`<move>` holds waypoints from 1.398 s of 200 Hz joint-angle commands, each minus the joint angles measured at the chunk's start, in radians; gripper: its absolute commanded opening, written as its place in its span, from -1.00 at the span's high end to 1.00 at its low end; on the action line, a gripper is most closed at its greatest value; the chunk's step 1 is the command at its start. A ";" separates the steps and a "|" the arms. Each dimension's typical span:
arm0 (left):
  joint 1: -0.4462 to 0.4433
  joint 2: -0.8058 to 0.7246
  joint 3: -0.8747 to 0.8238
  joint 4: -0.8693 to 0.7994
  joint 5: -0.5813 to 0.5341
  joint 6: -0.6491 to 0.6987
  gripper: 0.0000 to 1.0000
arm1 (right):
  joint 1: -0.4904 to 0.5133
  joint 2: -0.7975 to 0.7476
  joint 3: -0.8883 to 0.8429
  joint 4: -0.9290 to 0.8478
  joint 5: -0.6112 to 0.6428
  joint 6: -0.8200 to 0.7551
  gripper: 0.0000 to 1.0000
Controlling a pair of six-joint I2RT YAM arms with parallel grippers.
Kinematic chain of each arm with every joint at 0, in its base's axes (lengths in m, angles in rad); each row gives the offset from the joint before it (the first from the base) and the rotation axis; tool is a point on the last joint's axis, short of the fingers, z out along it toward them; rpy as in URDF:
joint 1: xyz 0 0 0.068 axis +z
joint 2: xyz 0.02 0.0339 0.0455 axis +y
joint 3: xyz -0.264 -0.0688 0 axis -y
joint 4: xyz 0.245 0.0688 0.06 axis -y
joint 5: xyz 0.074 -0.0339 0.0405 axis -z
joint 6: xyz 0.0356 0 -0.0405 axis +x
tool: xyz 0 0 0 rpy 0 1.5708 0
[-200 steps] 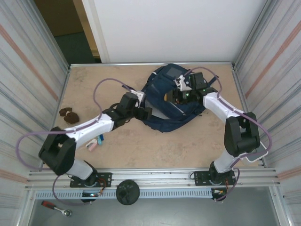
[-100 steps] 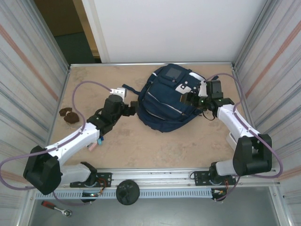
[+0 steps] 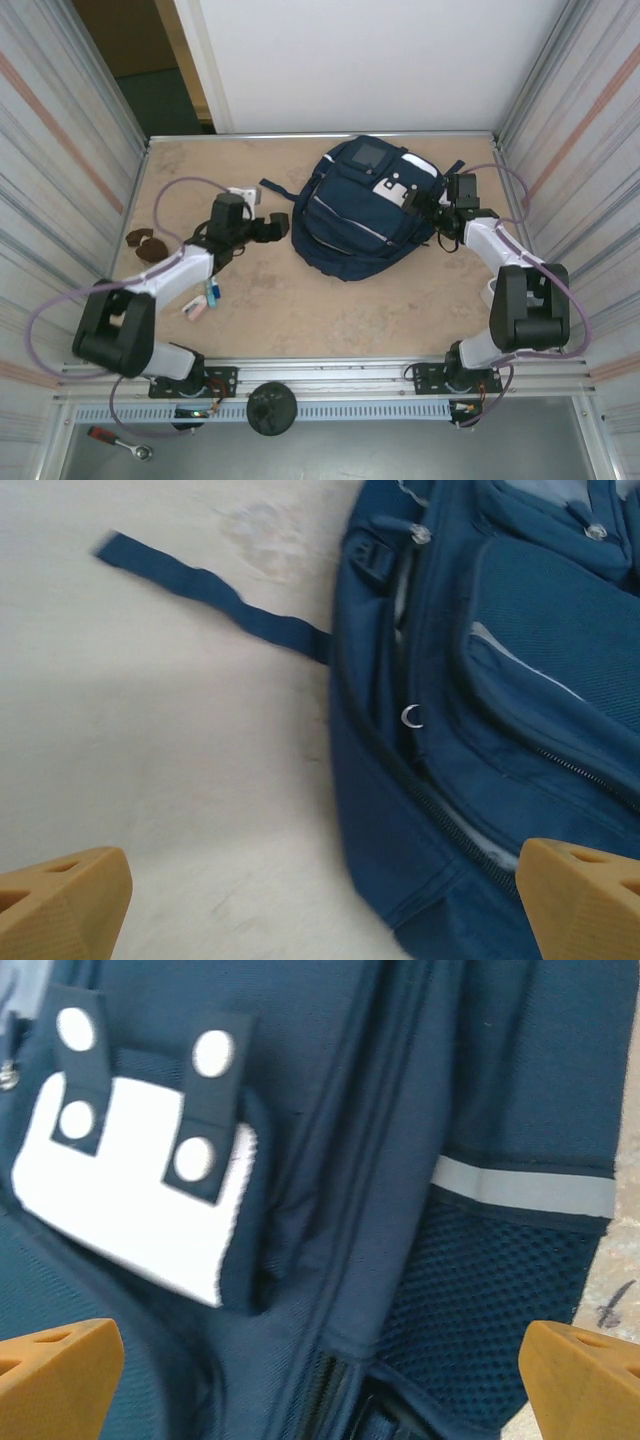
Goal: Pack books, pencil case, and school supplies into a backpack
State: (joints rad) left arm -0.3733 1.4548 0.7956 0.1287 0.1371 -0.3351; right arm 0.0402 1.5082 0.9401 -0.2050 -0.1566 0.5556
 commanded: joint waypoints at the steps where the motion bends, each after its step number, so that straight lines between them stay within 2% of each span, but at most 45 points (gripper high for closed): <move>1: -0.005 0.137 0.113 0.006 0.140 -0.029 -0.96 | -0.009 0.032 -0.009 0.028 -0.002 0.053 -1.00; 35: -0.009 0.353 0.270 0.000 0.211 -0.058 -0.97 | -0.017 0.053 -0.014 0.039 -0.033 0.050 -1.00; 61: -0.026 0.459 0.346 0.003 0.322 -0.080 -0.97 | -0.017 0.083 -0.002 0.050 -0.092 0.049 -1.00; 118: -0.109 0.483 0.324 0.025 0.365 -0.062 -0.95 | -0.018 0.134 0.028 0.062 -0.159 0.053 -0.93; 163: -0.179 0.425 0.249 0.066 0.377 -0.071 -0.87 | -0.015 0.160 0.039 0.069 -0.187 0.055 -0.86; 191: -0.259 0.359 0.200 0.067 0.345 -0.060 -0.85 | -0.007 0.186 0.070 0.064 -0.212 0.049 -0.80; 228: -0.441 0.300 0.181 0.023 0.235 -0.033 -0.88 | 0.079 0.277 0.190 0.031 -0.228 0.028 -0.73; 279: -0.704 0.344 0.305 -0.132 0.105 0.057 -0.93 | 0.222 0.482 0.547 -0.196 -0.258 -0.127 -0.68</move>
State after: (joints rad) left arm -0.9726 1.8015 0.9989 0.0143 0.2634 -0.3885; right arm 0.1513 1.9209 1.3510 -0.2302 -0.2848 0.5110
